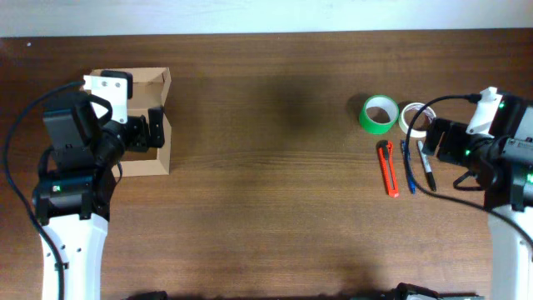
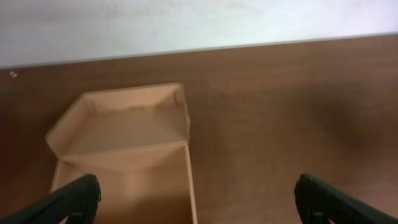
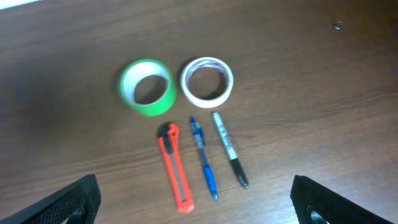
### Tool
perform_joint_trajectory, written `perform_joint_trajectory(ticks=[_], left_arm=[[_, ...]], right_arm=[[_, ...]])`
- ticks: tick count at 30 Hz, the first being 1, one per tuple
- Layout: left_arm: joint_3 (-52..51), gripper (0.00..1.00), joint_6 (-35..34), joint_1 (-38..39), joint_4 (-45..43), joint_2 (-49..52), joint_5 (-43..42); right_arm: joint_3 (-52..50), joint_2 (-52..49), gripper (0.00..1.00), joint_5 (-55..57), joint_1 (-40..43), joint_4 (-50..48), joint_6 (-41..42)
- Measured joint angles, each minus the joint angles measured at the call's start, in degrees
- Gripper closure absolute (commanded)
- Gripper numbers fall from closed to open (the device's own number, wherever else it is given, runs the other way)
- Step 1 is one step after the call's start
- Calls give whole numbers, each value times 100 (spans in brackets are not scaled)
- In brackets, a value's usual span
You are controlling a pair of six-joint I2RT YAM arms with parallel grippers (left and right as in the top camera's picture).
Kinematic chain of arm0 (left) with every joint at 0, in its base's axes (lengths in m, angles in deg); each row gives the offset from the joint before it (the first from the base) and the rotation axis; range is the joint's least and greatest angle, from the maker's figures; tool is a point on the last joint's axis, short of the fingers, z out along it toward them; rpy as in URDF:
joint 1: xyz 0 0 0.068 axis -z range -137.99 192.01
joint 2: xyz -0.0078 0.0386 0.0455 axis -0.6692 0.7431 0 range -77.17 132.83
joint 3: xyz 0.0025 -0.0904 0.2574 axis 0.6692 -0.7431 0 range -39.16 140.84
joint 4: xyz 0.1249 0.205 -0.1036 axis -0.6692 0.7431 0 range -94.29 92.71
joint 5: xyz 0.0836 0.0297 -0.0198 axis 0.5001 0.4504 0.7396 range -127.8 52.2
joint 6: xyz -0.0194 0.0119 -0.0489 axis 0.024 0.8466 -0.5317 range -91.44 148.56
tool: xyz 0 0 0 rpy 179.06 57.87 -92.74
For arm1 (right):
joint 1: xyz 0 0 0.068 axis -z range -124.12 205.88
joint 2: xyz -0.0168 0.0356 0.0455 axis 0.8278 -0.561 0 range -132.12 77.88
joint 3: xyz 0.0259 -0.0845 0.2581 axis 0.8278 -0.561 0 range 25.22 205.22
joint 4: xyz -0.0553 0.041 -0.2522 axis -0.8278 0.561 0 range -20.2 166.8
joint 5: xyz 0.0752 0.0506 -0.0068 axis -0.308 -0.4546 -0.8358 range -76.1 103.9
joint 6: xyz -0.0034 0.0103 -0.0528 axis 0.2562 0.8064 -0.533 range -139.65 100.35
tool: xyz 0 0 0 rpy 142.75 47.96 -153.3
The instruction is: Pack container
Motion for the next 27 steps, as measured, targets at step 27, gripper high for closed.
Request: perform_joint_trajectory(ticks=[27], left_arm=[[2306,31,-562,0,2957,3141,146]], right_arm=[[9,-1093,1,-68,1687,-24,831]])
